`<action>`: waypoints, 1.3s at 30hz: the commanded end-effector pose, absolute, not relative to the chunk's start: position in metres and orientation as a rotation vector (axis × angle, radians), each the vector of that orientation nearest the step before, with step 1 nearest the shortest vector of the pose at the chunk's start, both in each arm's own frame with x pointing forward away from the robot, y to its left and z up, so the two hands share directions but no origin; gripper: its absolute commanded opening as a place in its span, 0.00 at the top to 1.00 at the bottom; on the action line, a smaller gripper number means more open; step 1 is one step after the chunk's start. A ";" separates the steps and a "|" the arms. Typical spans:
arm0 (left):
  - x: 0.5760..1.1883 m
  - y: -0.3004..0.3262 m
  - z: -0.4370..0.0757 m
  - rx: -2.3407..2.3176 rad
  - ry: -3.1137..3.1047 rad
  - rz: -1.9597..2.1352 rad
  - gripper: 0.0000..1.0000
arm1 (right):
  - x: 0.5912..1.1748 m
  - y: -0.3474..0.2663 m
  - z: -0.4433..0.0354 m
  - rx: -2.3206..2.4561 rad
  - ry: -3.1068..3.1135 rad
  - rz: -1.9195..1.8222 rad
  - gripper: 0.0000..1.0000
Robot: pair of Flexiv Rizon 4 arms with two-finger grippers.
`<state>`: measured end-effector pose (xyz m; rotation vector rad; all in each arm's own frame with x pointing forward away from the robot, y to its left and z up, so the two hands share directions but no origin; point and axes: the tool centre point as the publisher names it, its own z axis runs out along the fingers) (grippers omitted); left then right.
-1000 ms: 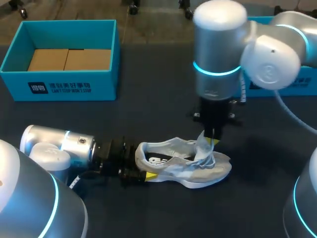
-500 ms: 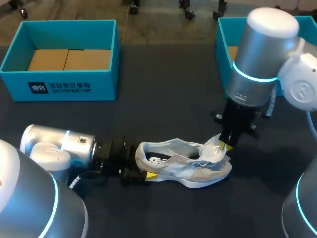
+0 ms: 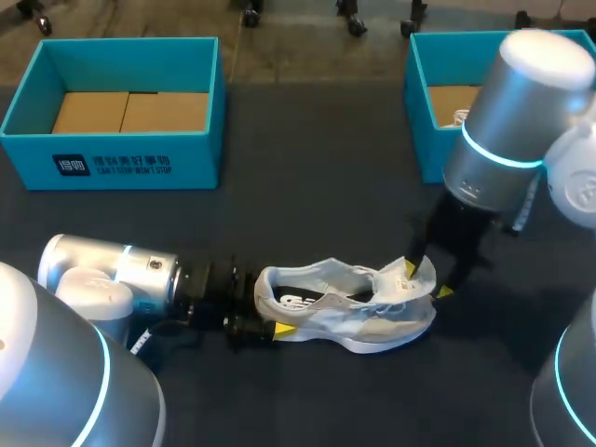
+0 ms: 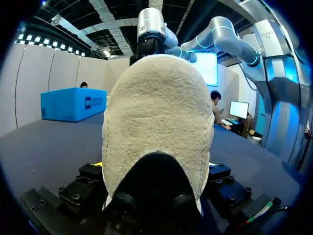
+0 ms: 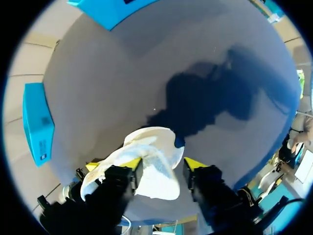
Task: Take the shoe out of the shoebox, open the shoe tongue, remove and reinsert the insole, then place the shoe into the shoebox
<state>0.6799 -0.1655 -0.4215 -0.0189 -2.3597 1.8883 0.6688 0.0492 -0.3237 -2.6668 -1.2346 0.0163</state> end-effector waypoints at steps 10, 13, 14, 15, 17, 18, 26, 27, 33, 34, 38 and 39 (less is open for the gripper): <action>0.682 -0.167 -0.426 -0.019 -2.359 1.888 1.00 | 0.683 0.082 -0.239 -2.717 -1.591 0.367 0.14; 0.682 -0.167 -0.426 -0.019 -2.359 1.888 1.00 | 0.685 0.095 -0.224 -2.679 -1.743 0.365 0.18; 0.682 -0.167 -0.426 -0.019 -2.359 1.888 1.00 | 0.685 0.097 -0.222 -2.665 -1.782 0.355 0.20; 0.682 -0.167 -0.426 -0.019 -2.359 1.888 1.00 | 0.685 0.101 -0.218 -2.651 -1.811 0.365 0.23; 0.682 -0.167 -0.426 -0.019 -2.359 1.888 1.00 | 0.686 0.106 -0.215 -2.636 -1.839 0.365 0.26; 0.682 -0.167 -0.426 -0.019 -2.359 1.888 1.00 | 0.686 0.108 -0.214 -2.630 -1.850 0.364 0.36; 0.682 -0.167 -0.426 -0.019 -2.359 1.888 1.00 | 0.696 0.132 -0.201 -2.374 -2.141 0.289 1.00; 0.682 -0.167 -0.426 -0.019 -2.359 1.888 1.00 | 0.699 0.136 -0.200 -2.259 -2.248 0.259 1.00; 0.682 -0.167 -0.426 -0.019 -2.359 1.888 1.00 | 0.710 0.147 -0.201 -1.693 -2.613 0.125 1.00; 0.682 -0.167 -0.426 -0.019 -2.359 1.888 1.00 | 0.717 0.151 -0.203 -1.767 -2.458 0.198 1.00; 0.682 -0.167 -0.426 -0.019 -2.359 1.888 1.00 | 0.717 0.151 -0.203 -1.767 -2.458 0.198 1.00; 0.682 -0.167 -0.426 -0.019 -2.359 1.888 1.00 | 0.717 0.151 -0.203 -1.767 -2.458 0.198 1.00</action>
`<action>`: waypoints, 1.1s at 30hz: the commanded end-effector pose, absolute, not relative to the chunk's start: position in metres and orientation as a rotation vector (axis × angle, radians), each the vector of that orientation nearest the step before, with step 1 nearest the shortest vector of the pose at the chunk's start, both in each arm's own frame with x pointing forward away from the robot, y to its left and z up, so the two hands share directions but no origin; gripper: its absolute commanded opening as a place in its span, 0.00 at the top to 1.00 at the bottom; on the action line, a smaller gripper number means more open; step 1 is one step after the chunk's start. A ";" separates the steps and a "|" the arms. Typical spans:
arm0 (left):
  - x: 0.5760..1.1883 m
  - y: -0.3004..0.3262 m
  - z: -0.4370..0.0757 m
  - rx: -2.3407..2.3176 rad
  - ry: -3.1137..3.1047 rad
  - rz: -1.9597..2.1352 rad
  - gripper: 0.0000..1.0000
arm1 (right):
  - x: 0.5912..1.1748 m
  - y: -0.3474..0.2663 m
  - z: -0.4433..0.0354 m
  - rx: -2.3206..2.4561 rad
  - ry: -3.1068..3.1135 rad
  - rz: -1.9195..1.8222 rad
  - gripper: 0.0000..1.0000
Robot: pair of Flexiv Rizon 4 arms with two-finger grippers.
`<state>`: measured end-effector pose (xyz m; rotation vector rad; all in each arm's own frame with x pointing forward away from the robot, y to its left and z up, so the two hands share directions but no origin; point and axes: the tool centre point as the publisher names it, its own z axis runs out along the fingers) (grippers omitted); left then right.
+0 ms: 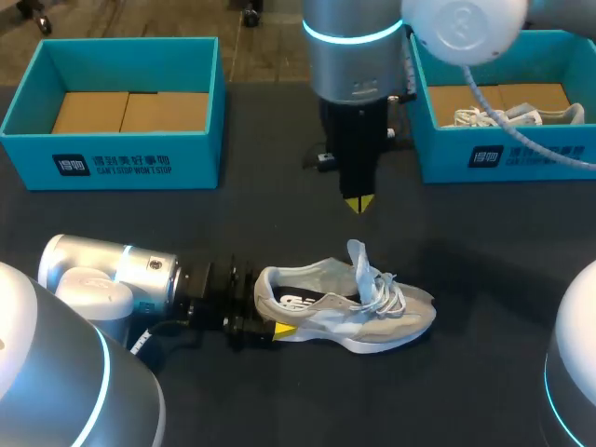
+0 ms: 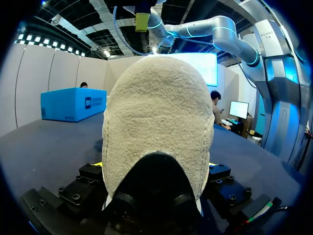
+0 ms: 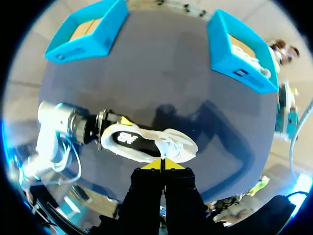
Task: Take the shoe out of the shoebox, open the shoe tongue, remove and reinsert the insole, then place the shoe into the shoebox
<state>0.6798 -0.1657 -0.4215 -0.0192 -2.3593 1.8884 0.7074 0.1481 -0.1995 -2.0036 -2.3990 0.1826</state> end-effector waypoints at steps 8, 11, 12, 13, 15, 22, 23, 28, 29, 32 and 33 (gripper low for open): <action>0.682 -0.167 -0.426 -0.019 -2.359 1.888 1.00 | 0.723 0.166 -0.218 -1.510 -2.649 0.152 1.00; 0.682 -0.167 -0.426 -0.019 -2.359 1.888 1.00 | 0.717 0.171 -0.217 -1.424 -2.737 0.122 1.00; 0.682 -0.167 -0.426 -0.019 -2.359 1.888 1.00 | 0.714 0.173 -0.216 -1.369 -2.778 0.073 1.00; 0.682 -0.167 -0.426 -0.019 -2.359 1.888 1.00 | 0.711 0.173 -0.216 -1.319 -2.814 0.044 1.00; 0.682 -0.167 -0.426 -0.019 -2.359 1.888 1.00 | 0.704 0.175 -0.218 -1.146 -2.918 -0.031 1.00; 0.682 -0.167 -0.426 -0.019 -2.359 1.888 1.00 | 0.698 0.176 -0.221 -1.103 -2.933 -0.035 1.00; 0.682 -0.167 -0.426 -0.019 -2.359 1.888 1.00 | 0.698 0.176 -0.221 -1.103 -2.933 -0.035 1.00; 0.682 -0.167 -0.426 -0.019 -2.359 1.888 1.00 | 0.703 0.177 -0.232 -1.036 -2.944 -0.035 1.00; 0.682 -0.167 -0.426 -0.019 -2.359 1.888 1.00 | 0.704 0.176 -0.237 -0.978 -2.957 -0.050 1.00; 0.682 -0.167 -0.426 -0.019 -2.359 1.888 1.00 | 0.706 0.176 -0.252 -0.848 -2.991 -0.062 1.00; 0.682 -0.167 -0.426 -0.019 -2.359 1.888 1.00 | 0.706 0.176 -0.256 -0.779 -3.001 -0.084 1.00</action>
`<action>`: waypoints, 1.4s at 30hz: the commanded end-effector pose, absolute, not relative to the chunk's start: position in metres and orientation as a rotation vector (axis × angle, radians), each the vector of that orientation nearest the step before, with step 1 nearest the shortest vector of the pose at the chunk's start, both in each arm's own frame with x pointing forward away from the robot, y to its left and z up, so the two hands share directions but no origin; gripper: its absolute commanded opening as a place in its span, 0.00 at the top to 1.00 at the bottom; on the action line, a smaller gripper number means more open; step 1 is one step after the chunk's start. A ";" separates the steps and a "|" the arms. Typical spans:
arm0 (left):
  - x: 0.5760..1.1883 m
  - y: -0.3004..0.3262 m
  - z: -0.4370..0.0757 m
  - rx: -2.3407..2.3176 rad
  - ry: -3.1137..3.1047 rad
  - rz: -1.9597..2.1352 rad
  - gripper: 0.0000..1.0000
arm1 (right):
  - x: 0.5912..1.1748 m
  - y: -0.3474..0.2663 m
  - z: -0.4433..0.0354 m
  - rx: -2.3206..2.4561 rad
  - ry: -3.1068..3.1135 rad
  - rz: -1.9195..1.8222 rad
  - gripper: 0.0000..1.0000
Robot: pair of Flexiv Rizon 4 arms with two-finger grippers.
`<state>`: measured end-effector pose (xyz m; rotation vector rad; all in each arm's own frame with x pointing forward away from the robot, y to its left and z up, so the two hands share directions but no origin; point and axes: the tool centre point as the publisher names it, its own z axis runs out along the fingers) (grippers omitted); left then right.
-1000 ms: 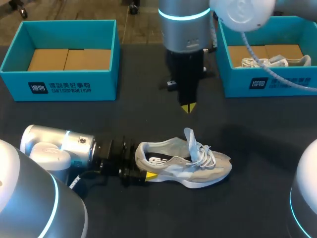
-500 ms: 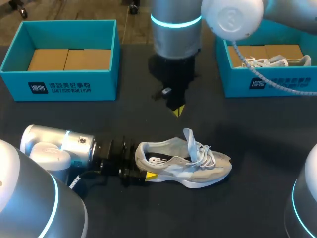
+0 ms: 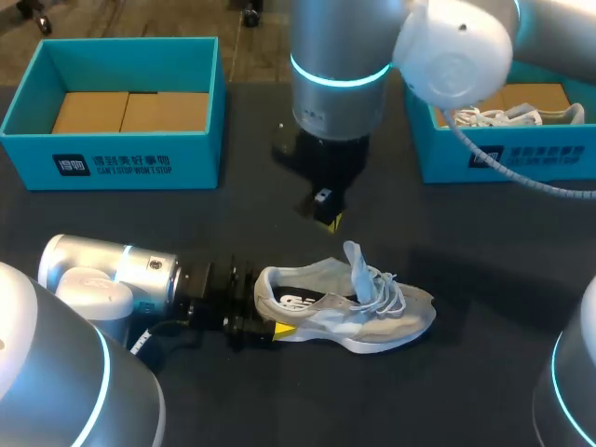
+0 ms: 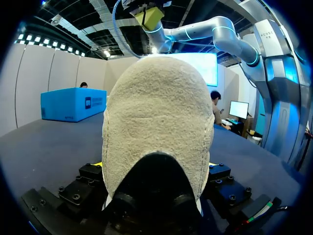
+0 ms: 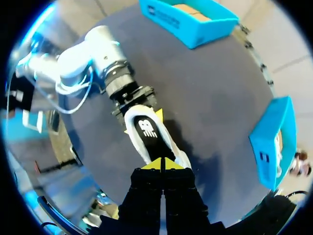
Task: Take the shoe out of the shoebox, open the shoe tongue, remove and reinsert the insole, then place the shoe into the shoebox
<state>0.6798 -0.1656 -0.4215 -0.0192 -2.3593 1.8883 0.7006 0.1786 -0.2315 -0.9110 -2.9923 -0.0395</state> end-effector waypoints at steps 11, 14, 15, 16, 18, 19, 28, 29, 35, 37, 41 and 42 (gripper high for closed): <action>0.682 -0.167 -0.426 -0.019 -2.359 1.888 1.00 | 0.701 0.168 -0.276 -0.525 -3.006 -0.142 1.00; 0.682 -0.167 -0.426 -0.019 -2.359 1.888 1.00 | 0.701 0.168 -0.276 -0.525 -3.006 -0.142 1.00; 0.682 -0.167 -0.426 -0.019 -2.359 1.888 1.00 | 0.701 0.168 -0.276 -0.525 -3.006 -0.142 1.00; 0.682 -0.167 -0.426 -0.019 -2.359 1.888 1.00 | 0.701 0.168 -0.276 -0.525 -3.006 -0.142 1.00; 0.682 -0.167 -0.426 -0.019 -2.359 1.888 1.00 | 0.701 0.168 -0.276 -0.525 -3.006 -0.142 1.00; 0.682 -0.167 -0.426 -0.019 -2.359 1.888 1.00 | 0.701 0.168 -0.276 -0.525 -3.006 -0.142 1.00; 0.682 -0.167 -0.426 -0.019 -2.359 1.888 1.00 | 0.707 0.177 -0.299 -0.331 -2.979 -0.066 1.00; 0.682 -0.167 -0.426 -0.019 -2.359 1.888 1.00 | 0.706 0.180 -0.304 -0.280 -2.978 -0.077 1.00; 0.682 -0.167 -0.426 -0.019 -2.359 1.888 1.00 | 0.698 0.189 -0.324 -0.221 -2.983 -0.106 1.00; 0.682 -0.167 -0.426 -0.019 -2.359 1.888 1.00 | 0.697 0.190 -0.326 -0.208 -2.991 -0.119 1.00; 0.682 -0.167 -0.426 -0.019 -2.359 1.888 1.00 | 0.696 0.190 -0.337 -0.178 -3.005 -0.131 1.00; 0.682 -0.167 -0.426 -0.019 -2.359 1.888 1.00 | 0.697 0.190 -0.339 -0.173 -3.007 -0.137 1.00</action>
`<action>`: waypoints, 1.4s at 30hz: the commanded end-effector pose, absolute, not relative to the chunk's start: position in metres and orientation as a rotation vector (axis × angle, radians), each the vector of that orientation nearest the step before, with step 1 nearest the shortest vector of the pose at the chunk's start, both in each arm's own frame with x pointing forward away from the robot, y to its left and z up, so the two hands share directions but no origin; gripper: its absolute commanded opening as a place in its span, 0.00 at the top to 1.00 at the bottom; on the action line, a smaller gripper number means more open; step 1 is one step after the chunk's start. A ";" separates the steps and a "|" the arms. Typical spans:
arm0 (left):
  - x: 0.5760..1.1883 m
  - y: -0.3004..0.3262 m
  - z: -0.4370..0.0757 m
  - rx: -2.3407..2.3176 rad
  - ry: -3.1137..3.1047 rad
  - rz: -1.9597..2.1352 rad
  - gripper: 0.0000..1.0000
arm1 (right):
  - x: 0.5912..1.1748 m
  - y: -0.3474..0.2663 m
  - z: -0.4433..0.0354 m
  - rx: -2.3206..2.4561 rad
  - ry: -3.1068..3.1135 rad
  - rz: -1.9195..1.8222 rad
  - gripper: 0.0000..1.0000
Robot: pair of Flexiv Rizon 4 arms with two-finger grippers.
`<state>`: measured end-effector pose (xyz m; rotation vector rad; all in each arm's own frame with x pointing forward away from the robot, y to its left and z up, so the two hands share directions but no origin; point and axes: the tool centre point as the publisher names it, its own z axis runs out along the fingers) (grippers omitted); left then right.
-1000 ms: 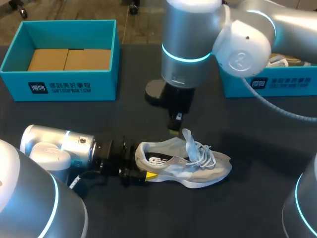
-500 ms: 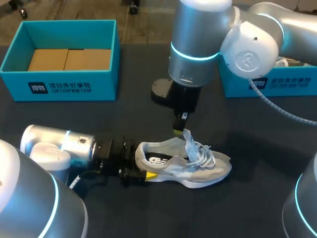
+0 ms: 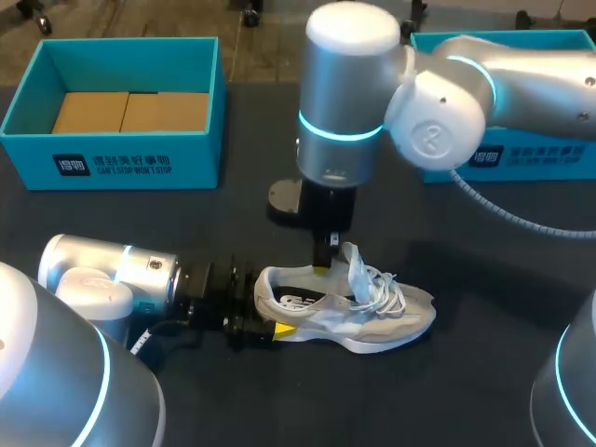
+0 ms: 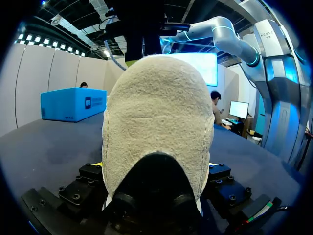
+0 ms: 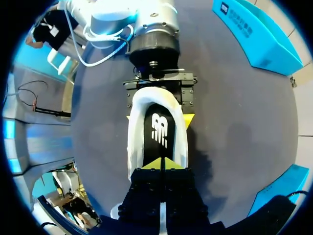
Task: Take the shoe out of the shoebox, open the shoe tongue, remove and reinsert the insole, then place the shoe into the shoebox
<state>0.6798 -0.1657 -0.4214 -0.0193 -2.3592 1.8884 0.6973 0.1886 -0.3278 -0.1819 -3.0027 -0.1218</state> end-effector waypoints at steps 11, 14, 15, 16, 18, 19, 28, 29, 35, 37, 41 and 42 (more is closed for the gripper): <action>0.682 -0.167 -0.426 -0.019 -2.359 1.888 1.00 | 0.688 0.187 -0.352 -0.204 -2.974 -0.188 1.00; 0.682 -0.167 -0.426 -0.019 -2.359 1.888 1.00 | 0.688 0.187 -0.352 -0.204 -2.974 -0.188 1.00; 0.682 -0.167 -0.426 -0.019 -2.359 1.888 1.00 | 0.688 0.187 -0.352 -0.204 -2.974 -0.188 1.00; 0.682 -0.167 -0.426 -0.019 -2.359 1.888 1.00 | 0.688 0.187 -0.352 -0.204 -2.974 -0.188 1.00; 0.682 -0.167 -0.426 -0.019 -2.359 1.888 1.00 | 0.688 0.186 -0.360 -0.184 -2.968 -0.160 1.00; 0.682 -0.167 -0.426 -0.019 -2.359 1.888 1.00 | 0.688 0.186 -0.360 -0.184 -2.968 -0.160 1.00; 0.682 -0.167 -0.426 -0.019 -2.359 1.888 1.00 | 0.673 0.183 -0.377 -0.189 -2.956 -0.193 1.00; 0.682 -0.167 -0.426 -0.019 -2.359 1.888 1.00 | 0.671 0.183 -0.378 -0.187 -2.955 -0.196 1.00; 0.682 -0.167 -0.426 -0.019 -2.359 1.888 1.00 | 0.665 0.186 -0.381 -0.203 -2.976 -0.190 1.00; 0.682 -0.167 -0.426 -0.019 -2.359 1.888 1.00 | 0.665 0.186 -0.381 -0.207 -3.006 -0.193 1.00; 0.682 -0.167 -0.426 -0.019 -2.359 1.888 1.00 | 0.667 0.186 -0.382 -0.243 -3.054 -0.166 1.00; 0.682 -0.167 -0.426 -0.019 -2.359 1.888 1.00 | 0.669 0.184 -0.382 -0.249 -3.063 -0.162 1.00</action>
